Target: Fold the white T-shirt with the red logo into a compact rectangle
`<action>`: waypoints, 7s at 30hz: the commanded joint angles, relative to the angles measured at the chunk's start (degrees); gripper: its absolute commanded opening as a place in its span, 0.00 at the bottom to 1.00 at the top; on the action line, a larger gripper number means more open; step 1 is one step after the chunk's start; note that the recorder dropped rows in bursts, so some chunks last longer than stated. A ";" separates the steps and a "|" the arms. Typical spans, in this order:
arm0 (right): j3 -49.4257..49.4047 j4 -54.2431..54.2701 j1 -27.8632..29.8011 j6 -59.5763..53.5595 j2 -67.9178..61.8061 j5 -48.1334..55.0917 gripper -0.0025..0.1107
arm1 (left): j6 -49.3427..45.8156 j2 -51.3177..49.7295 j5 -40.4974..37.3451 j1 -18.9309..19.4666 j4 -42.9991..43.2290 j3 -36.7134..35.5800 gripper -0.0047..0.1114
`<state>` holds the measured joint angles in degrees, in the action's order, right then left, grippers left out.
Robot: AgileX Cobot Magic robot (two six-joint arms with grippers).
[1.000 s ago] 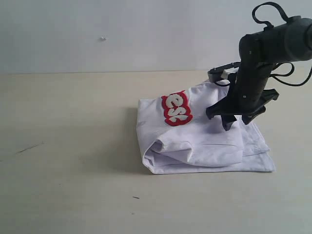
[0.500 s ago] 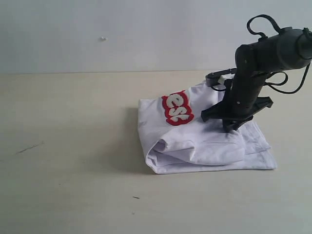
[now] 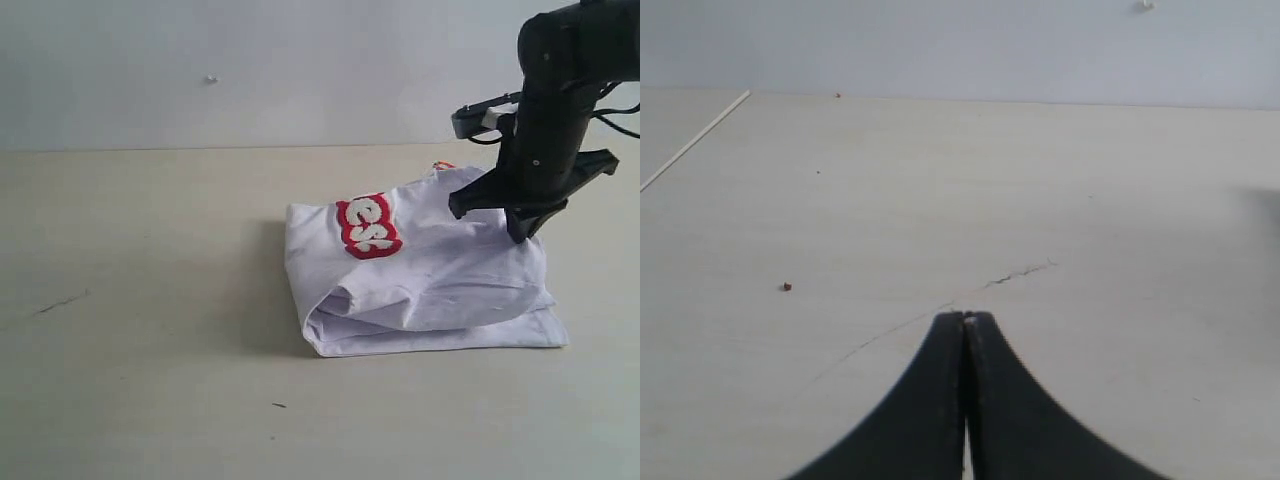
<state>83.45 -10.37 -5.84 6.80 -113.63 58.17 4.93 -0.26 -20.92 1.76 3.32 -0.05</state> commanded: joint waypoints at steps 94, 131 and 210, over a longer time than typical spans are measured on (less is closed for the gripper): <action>-17.06 23.06 -12.85 -14.17 -1.87 -22.42 0.02 | -0.19 0.26 0.67 0.24 -0.09 0.05 0.04; -15.65 -12.32 -12.63 14.43 3.69 -14.63 0.02 | -0.19 0.26 0.67 0.24 -0.09 0.05 0.04; 10.24 3.36 -7.50 3.31 -6.41 -22.45 0.02 | -0.19 0.26 0.67 0.24 -0.09 0.05 0.04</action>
<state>96.46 -8.29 -13.15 11.30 -126.26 38.59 4.93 -0.26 -20.92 1.76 3.32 -0.05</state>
